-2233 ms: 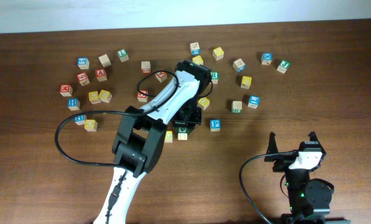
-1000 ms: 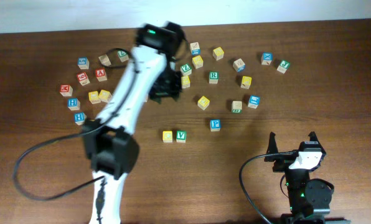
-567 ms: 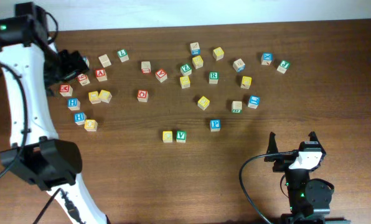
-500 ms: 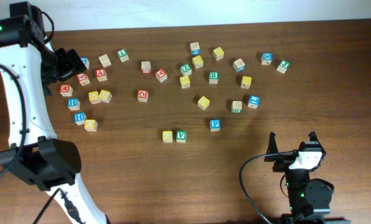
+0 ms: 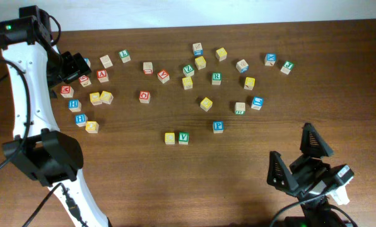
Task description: Spell out CVPR
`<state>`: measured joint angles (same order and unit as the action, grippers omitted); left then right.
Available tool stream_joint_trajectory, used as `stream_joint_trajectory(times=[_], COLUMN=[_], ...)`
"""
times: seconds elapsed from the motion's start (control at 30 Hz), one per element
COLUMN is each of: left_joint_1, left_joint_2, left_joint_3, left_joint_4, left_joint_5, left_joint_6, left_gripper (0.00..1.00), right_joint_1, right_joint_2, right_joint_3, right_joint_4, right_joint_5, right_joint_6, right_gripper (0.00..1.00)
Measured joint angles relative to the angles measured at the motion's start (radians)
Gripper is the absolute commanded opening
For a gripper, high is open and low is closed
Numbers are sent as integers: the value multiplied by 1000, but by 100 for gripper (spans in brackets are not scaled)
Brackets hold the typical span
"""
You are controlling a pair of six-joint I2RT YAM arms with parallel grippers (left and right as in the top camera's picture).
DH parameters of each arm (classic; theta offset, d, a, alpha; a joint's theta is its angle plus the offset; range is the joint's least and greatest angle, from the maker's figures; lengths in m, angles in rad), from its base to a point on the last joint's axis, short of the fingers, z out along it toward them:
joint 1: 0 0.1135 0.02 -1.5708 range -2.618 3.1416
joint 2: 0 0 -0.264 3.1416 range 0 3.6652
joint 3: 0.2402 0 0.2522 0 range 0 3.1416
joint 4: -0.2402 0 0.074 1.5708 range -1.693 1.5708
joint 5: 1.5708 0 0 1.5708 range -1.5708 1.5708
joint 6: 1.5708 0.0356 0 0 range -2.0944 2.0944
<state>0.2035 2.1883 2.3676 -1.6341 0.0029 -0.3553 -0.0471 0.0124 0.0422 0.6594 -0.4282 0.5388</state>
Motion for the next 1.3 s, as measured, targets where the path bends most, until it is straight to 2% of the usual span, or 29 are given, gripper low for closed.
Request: stream_joint_trajectory(times=[0.1,0.13,0.27,0.4,0.43,0.5,0.53,0.6,0.7,0.8,0.87,1.0,1.03,1.13,1.23,1.3], left_joint_1=[0,0,0,0,0,0,0,0,0,0,0,0,0,0,0,0], left_joint_2=[0,0,0,0,0,0,0,0,0,0,0,0,0,0,0,0], left_joint_3=[0,0,0,0,0,0,0,0,0,0,0,0,0,0,0,0], left_joint_4=[0,-1,0,3,2,3,1,0,0,0,0,1,1,0,0,0], left_joint_5=[0,0,0,0,0,0,0,0,0,0,0,0,0,0,0,0], left_joint_6=[0,0,0,0,0,0,0,0,0,0,0,0,0,0,0,0], left_gripper=[99,99,99,99,99,99,99,99,99,99,99,99,99,99,99,98], right_joint_1=[0,0,0,0,1,30,64,102,114,129,171,359,397,461,472,472], right_joint_2=[44,98,359,740,837,1019,1117,1239,1424,1591,1675,1780,1809,1861,1920,1960], right_joint_3=[183,285,553,932,1042,1233,1310,1338,1341,1345,1345,1346,1346,1346,1346,1346], right_joint_4=[-58,-199,-472,-981,-1154,-1453,-1539,-1575,-1580,-1601,-1614,-1606,-1599,-1587,-1552,-1537], right_joint_5=[1,-1,-66,-216,-229,-200,-167,-178,-294,-293,-202,229,304,412,427,410], right_joint_6=[-96,-155,-296,-431,-485,-574,-600,-618,-622,-584,-524,-228,-193,-131,-120,-120], right_gripper=[98,98,98,98,98,98,98,98,98,98,99,98,92,83,84,70])
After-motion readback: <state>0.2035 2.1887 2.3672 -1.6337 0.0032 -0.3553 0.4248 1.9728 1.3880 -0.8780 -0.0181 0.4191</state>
